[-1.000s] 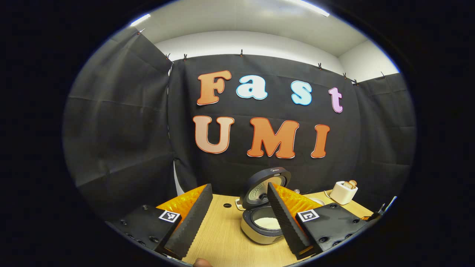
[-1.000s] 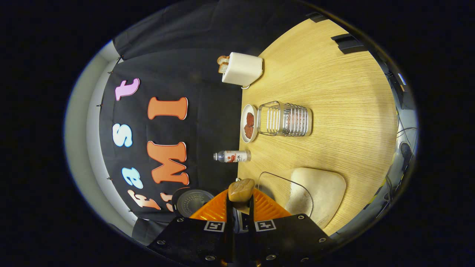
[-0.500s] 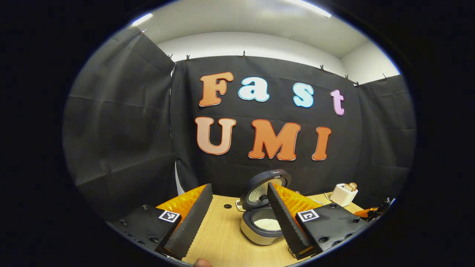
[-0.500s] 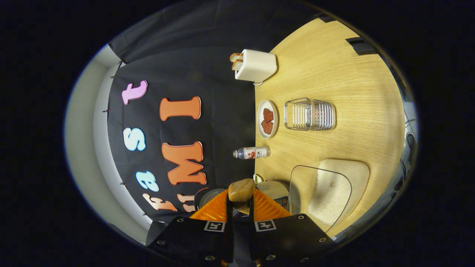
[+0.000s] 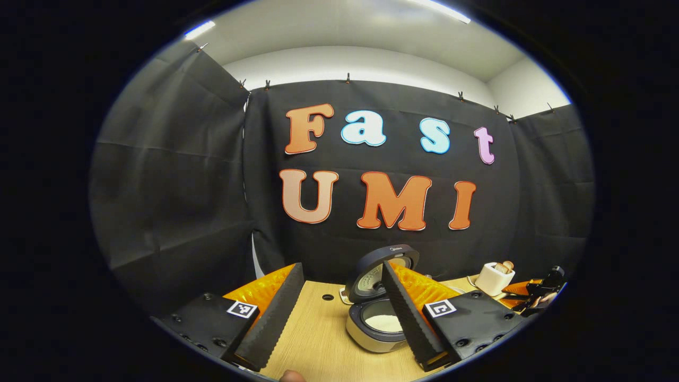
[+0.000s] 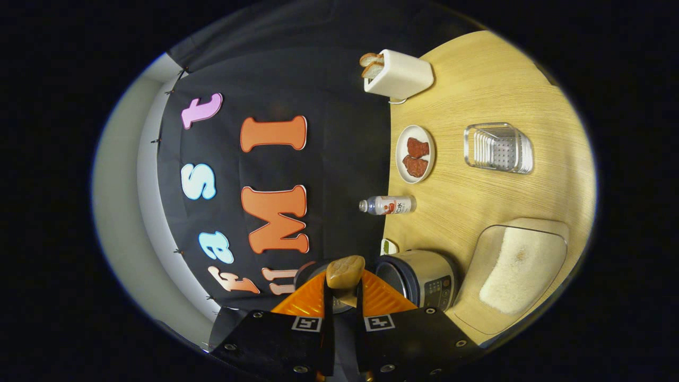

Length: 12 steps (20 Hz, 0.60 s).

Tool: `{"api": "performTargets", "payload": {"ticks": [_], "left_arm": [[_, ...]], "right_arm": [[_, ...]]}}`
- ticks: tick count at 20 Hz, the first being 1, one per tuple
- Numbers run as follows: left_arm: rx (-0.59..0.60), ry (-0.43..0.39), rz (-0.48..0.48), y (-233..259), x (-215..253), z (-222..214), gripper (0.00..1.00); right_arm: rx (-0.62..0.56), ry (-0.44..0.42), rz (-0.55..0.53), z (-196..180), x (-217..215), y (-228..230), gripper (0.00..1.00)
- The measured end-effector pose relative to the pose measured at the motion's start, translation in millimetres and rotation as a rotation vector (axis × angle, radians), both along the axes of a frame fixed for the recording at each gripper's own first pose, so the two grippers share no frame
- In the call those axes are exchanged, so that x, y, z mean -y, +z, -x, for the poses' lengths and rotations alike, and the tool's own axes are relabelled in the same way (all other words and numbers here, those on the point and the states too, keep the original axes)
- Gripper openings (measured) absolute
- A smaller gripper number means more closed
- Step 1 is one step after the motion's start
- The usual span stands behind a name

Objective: Close the left gripper, press the button to open the rice cooker; take a wooden spoon from the chopstick holder with the right hand, scoop a spoonful of rice and pour it into the rice cooker, then put the wooden spoon back into the chopstick holder.

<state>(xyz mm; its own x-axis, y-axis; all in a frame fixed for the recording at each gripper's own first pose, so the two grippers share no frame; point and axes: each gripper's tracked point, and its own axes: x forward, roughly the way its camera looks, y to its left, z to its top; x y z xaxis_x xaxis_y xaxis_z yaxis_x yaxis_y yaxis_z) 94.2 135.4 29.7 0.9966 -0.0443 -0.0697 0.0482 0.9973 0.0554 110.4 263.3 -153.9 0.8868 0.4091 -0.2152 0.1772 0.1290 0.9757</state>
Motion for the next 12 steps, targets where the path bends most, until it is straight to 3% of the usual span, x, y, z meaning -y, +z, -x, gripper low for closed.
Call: {"api": "performTargets", "payload": {"ticks": [8, 12], "left_arm": [[0.003, 0.060, 0.000, 1, -21, -5, 0.97], [0.012, 0.109, -0.010, 5, -40, -2, 0.97]], "right_arm": [[0.050, 0.053, 0.032, -63, -50, 36, 0.15], [0.108, 0.066, 0.126, -87, -69, 49, 0.15]]}}
